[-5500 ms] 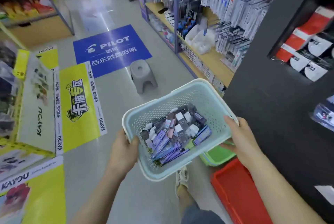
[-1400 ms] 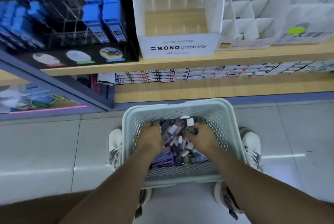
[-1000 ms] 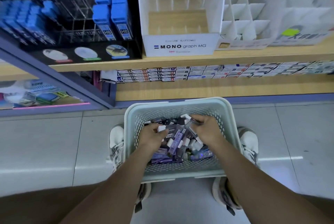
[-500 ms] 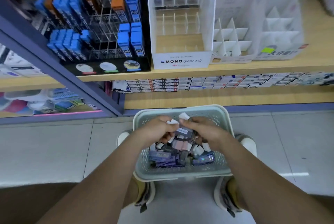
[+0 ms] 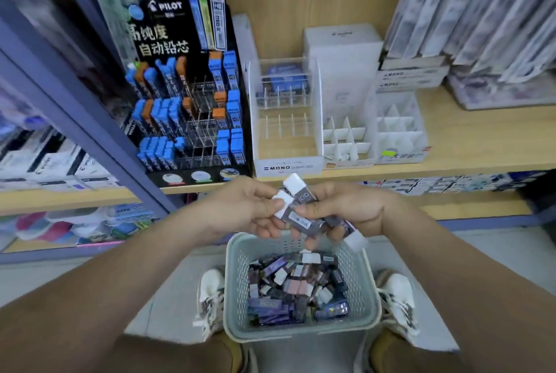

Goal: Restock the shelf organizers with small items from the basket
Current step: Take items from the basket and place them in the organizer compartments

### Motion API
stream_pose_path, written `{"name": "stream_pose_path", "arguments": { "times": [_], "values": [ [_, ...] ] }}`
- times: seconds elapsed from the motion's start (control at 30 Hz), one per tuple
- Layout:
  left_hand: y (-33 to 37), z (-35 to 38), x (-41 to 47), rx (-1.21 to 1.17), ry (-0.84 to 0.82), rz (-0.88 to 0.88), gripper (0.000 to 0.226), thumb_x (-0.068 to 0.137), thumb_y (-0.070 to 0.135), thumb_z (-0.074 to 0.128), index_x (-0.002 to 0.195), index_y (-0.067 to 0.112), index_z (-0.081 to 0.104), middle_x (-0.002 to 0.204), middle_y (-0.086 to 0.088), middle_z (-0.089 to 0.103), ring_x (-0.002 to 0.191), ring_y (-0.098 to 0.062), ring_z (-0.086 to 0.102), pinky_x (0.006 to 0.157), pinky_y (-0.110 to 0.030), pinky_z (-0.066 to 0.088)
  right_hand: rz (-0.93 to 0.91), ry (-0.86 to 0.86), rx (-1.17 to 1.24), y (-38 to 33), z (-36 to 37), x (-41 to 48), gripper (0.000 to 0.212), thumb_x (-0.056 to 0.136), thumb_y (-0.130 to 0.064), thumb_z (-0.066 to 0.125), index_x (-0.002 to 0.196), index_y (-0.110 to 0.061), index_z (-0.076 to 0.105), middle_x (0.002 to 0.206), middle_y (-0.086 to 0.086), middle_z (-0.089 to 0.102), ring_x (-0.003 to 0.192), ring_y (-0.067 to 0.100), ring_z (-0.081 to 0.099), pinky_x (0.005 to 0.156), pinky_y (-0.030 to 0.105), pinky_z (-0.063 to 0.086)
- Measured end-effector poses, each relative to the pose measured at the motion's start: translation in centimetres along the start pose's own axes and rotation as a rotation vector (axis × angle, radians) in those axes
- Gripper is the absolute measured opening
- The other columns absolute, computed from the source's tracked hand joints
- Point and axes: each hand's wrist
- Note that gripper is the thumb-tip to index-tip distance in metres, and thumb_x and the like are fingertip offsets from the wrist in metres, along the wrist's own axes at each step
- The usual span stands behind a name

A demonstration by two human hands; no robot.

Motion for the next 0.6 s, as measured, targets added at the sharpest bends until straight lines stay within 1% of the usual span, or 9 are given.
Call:
{"name": "stream_pose_path", "arguments": {
  "times": [0.07, 0.13, 0.17, 0.27, 0.33, 0.4, 0.47, 0.53, 0.6],
  "values": [
    [2.3, -0.1, -0.6, 0.011, 0.076, 0.052, 0.016, 0.092, 0.011, 0.059, 0.103, 0.004, 0.067, 0.079, -0.014, 0.072, 0.058, -0.013, 0.067, 0.056, -0.019, 0.055, 0.005, 0.055, -0.049, -2.2, -0.3, -1.3, 0.017, 0.092, -0.019, 0.058, 0.106, -0.009, 0.06, 0.085, 0.009, 0.07, 0.063, 0.02, 0.071, 0.034, 0.014, 0.018],
    [4.4, -0.4, -0.8, 0.009, 0.177, 0.109, 0.014, 0.089, 0.011, 0.063, 0.1, 0.005, 0.068, 0.08, -0.014, 0.073, 0.059, -0.014, 0.069, 0.054, -0.02, 0.055, 0.002, 0.148, -0.129, -4.2, -0.8, -2.8, 0.004, 0.096, -0.014, 0.056, 0.1, -0.013, 0.058, 0.084, 0.005, 0.07, 0.06, 0.018, 0.07, 0.035, 0.015, 0.015],
    [5.3, -0.5, -0.8, -0.003, 0.213, 0.136, 0.013, 0.087, 0.011, 0.065, 0.099, 0.005, 0.068, 0.08, -0.015, 0.073, 0.061, -0.015, 0.07, 0.055, -0.02, 0.055, -0.006, 0.197, -0.164, -5.0, -1.1, -3.5, 0.001, 0.096, -0.014, 0.057, 0.096, -0.014, 0.058, 0.084, 0.003, 0.07, 0.059, 0.015, 0.067, 0.035, 0.015, 0.017],
    [7.7, 0.0, -0.1, -0.083, 0.246, 0.204, 0.01, 0.084, 0.006, 0.067, 0.094, 0.005, 0.066, 0.077, -0.015, 0.073, 0.064, -0.018, 0.07, 0.056, -0.02, 0.056, -0.037, 0.288, -0.236, -6.7, -2.4, -6.0, 0.006, 0.093, -0.017, 0.063, 0.091, -0.016, 0.058, 0.081, 0.001, 0.069, 0.053, 0.011, 0.05, 0.037, 0.015, 0.024],
    [9.2, 1.0, 0.6, -0.153, 0.222, 0.254, 0.016, 0.08, -0.002, 0.068, 0.095, 0.006, 0.067, 0.08, -0.017, 0.073, 0.066, -0.02, 0.071, 0.061, -0.022, 0.057, -0.068, 0.348, -0.229, -6.7, -3.4, -7.4, 0.008, 0.091, -0.016, 0.066, 0.09, -0.016, 0.058, 0.073, -0.003, 0.066, 0.047, 0.008, 0.041, 0.04, 0.017, 0.024],
    [10.5, 2.2, 1.4, -0.191, 0.153, 0.303, 0.031, 0.078, -0.008, 0.067, 0.102, 0.011, 0.069, 0.088, -0.019, 0.072, 0.072, -0.023, 0.071, 0.067, -0.025, 0.059, -0.118, 0.399, -0.143, -6.1, -4.4, -8.4, 0.009, 0.09, -0.015, 0.067, 0.087, -0.017, 0.059, 0.069, -0.002, 0.061, 0.045, 0.007, 0.036, 0.039, 0.017, 0.023],
    [11.7, 2.9, 2.2, -0.173, 0.054, 0.324, 0.043, 0.073, -0.006, 0.069, 0.109, 0.017, 0.069, 0.095, -0.021, 0.071, 0.078, -0.025, 0.072, 0.071, -0.026, 0.058, -0.158, 0.379, 0.005, -5.1, -5.4, -9.3, 0.01, 0.088, -0.017, 0.068, 0.082, -0.016, 0.06, 0.069, 0.0, 0.056, 0.044, 0.006, 0.034, 0.038, 0.016, 0.02],
    [12.7, 3.4, 2.8, -0.111, -0.002, 0.35, 0.041, 0.066, 0.0, 0.073, 0.104, 0.017, 0.071, 0.093, -0.018, 0.071, 0.079, -0.025, 0.071, 0.07, -0.026, 0.058, -0.157, 0.312, 0.154, -4.5, -6.4, -10.2, 0.01, 0.081, -0.022, 0.069, 0.078, -0.016, 0.062, 0.068, 0.001, 0.052, 0.043, 0.006, 0.031, 0.038, 0.016, 0.016],
    [13.5, 4.0, 3.6, -0.036, 0.03, 0.389, 0.032, 0.063, 0.007, 0.075, 0.094, 0.012, 0.072, 0.085, -0.012, 0.071, 0.074, -0.022, 0.07, 0.067, -0.025, 0.057, -0.16, 0.301, 0.25, -4.3, -7.3, -10.8, 0.011, 0.08, -0.024, 0.067, 0.074, -0.016, 0.064, 0.065, 0.001, 0.048, 0.043, 0.006, 0.028, 0.038, 0.016, 0.012]
  ]
}}
Point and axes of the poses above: each hand's wrist, its own x-axis towards the middle knuckle, its own z-axis out of the palm, y = z × x
